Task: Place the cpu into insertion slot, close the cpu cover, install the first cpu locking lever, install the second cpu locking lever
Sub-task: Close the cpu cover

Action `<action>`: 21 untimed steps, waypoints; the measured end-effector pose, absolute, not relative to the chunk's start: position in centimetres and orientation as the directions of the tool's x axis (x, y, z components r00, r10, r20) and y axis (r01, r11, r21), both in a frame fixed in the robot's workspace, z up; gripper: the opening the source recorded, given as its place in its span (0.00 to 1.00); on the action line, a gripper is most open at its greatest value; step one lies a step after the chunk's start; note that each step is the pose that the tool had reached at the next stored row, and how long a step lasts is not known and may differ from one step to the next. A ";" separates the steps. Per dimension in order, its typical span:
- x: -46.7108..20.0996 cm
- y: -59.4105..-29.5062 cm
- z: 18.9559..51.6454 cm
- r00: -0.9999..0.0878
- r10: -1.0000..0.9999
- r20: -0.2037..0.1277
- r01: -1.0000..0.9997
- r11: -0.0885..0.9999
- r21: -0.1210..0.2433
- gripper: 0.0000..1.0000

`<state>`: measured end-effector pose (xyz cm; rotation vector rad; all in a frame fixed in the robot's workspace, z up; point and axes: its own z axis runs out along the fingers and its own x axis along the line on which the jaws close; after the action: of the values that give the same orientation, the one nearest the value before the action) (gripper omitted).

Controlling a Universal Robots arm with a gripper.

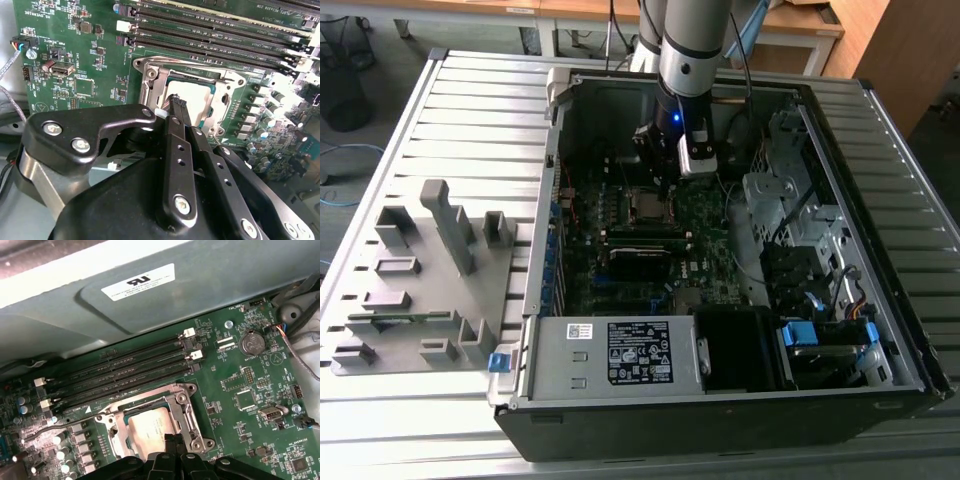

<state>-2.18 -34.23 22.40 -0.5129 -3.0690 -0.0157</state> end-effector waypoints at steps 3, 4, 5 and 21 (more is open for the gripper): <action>-2.2 -34.2 22.4 -0.956 0.292 0.031 0.293 0.956 0.005 0.10; -2.2 -34.2 22.4 -0.960 0.278 0.031 0.278 0.960 0.005 0.10; -2.2 -34.2 22.4 -0.964 0.264 0.031 0.265 0.964 0.005 0.10; -2.2 -34.2 22.4 -0.999 0.025 0.031 0.025 1.000 0.007 0.10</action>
<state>-2.18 -34.23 22.37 -0.0394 -3.1108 -0.0109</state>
